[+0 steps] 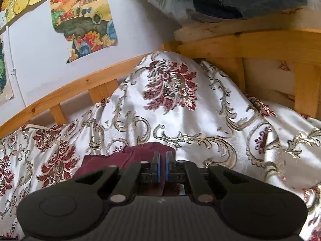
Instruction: Fold small clothes
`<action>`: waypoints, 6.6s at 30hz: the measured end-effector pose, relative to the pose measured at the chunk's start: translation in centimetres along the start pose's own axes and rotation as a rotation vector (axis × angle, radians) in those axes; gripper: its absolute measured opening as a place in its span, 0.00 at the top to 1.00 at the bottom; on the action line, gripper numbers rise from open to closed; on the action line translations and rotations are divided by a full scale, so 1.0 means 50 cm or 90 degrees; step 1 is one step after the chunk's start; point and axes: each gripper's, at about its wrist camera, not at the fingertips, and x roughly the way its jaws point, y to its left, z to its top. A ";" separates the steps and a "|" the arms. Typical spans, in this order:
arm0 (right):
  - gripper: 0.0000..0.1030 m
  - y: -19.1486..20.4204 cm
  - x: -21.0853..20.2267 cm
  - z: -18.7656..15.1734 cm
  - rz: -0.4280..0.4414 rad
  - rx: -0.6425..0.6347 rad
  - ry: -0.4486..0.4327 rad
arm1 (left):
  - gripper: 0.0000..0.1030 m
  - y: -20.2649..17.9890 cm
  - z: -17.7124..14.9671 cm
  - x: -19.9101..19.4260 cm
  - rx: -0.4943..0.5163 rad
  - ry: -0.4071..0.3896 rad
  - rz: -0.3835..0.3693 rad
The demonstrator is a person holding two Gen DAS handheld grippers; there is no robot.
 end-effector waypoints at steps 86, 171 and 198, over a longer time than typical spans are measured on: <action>0.10 -0.022 0.064 -0.025 0.089 0.068 0.049 | 0.01 0.062 0.041 0.043 -0.047 0.047 -0.152; 0.77 0.122 -0.050 0.012 0.136 -0.041 -0.045 | 0.51 0.013 0.060 -0.094 0.025 -0.013 -0.102; 0.77 0.225 -0.051 0.038 0.169 -0.086 -0.092 | 0.51 0.048 0.080 -0.169 0.028 -0.076 -0.067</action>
